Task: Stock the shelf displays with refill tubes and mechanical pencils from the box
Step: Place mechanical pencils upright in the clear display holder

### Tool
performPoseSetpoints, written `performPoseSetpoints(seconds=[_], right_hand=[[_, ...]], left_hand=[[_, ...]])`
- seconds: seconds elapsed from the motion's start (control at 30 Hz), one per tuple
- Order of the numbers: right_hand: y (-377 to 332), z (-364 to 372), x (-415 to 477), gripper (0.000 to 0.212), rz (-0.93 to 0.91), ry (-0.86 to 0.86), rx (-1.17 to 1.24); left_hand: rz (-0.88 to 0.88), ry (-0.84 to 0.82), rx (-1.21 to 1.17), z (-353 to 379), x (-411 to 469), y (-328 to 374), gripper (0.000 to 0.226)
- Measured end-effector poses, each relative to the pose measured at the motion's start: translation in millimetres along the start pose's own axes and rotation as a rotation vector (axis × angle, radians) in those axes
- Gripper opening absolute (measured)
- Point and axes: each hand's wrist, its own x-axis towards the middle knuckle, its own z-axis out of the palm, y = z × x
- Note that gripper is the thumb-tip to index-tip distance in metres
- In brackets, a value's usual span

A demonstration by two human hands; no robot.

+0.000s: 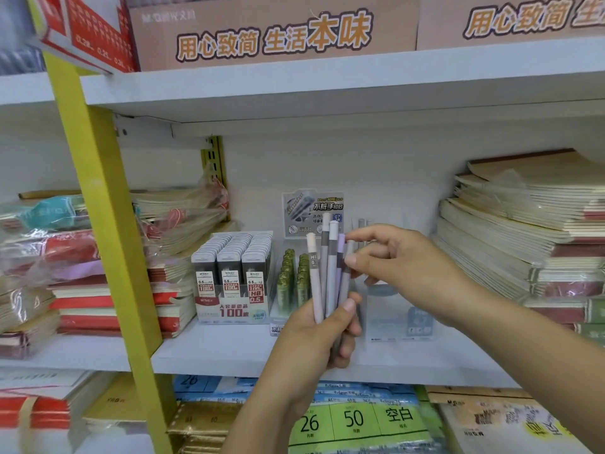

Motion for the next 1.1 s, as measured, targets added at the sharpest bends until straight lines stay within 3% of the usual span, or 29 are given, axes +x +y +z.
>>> performPoseSetpoints(seconds=[0.13, 0.23, 0.37, 0.47, 0.73, 0.87, 1.1], right_hand=[[-3, -3, 2, 0.020, 0.008, 0.116, 0.109], [-6, -20, 13, 0.017, -0.100, 0.328, 0.204], [-4, -49, 30, 0.026, -0.282, 0.511, -0.070], [6, -56, 42, 0.020, -0.249, 0.442, -0.280], [32, -40, 60, 0.031, -0.219, 0.284, -0.381], [38, -36, 62, 0.021, -0.227, 0.255, -0.477], [37, -37, 63, 0.026, -0.231, 0.252, -0.602]], left_hand=[[-0.024, 0.001, 0.008, 2, -3, 2, 0.035], [-0.034, 0.058, 0.035, -2, -2, 2, 0.029], [-0.034, 0.089, 0.054, -7, 0, 1, 0.017], [-0.036, 0.097, 0.060, -7, 2, 0, 0.015], [-0.036, 0.095, 0.050, -8, 4, -3, 0.015], [-0.035, 0.095, 0.065, -11, 4, -4, 0.015], [-0.037, 0.108, 0.073, -11, 4, -4, 0.015]])
